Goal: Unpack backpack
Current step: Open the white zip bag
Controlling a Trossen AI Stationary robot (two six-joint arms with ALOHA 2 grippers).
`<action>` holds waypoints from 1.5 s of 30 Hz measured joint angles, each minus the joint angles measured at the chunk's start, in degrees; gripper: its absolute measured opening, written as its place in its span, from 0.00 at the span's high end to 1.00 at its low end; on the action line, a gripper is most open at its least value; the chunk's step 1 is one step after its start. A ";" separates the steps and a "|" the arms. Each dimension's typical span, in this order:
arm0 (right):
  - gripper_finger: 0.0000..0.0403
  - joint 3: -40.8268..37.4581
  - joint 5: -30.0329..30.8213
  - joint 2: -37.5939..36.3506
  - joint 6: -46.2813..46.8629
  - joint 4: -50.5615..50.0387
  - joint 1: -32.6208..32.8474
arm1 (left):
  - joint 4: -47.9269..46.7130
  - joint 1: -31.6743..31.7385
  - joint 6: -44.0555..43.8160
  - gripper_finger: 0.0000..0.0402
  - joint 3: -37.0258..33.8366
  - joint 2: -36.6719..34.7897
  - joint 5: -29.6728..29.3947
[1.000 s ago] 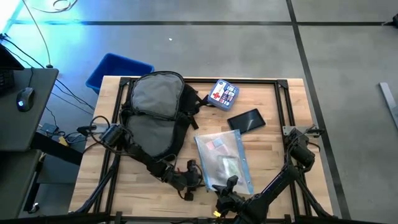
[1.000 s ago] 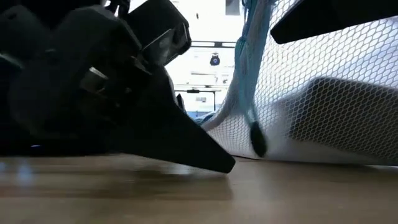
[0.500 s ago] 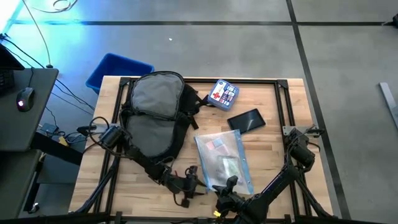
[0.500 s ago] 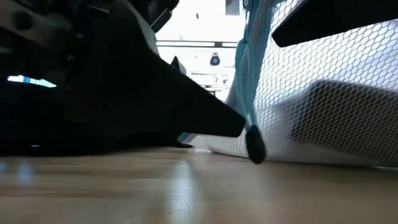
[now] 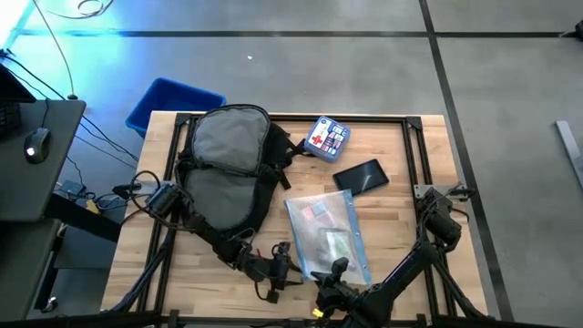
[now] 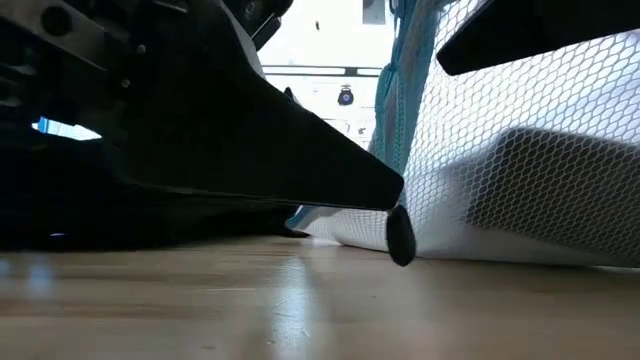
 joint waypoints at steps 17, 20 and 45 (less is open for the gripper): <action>1.00 0.00 -1.08 0.00 -0.17 0.50 -0.39 | -1.99 1.52 -4.20 0.97 0.07 0.00 -2.69; 1.00 0.00 -2.94 0.00 -0.87 0.40 0.01 | -5.88 1.31 -8.41 0.99 0.06 -0.53 -6.35; 1.00 -0.53 -23.83 -1.18 22.22 -30.12 8.99 | -73.13 -4.43 -38.67 1.00 -0.52 -12.94 -19.44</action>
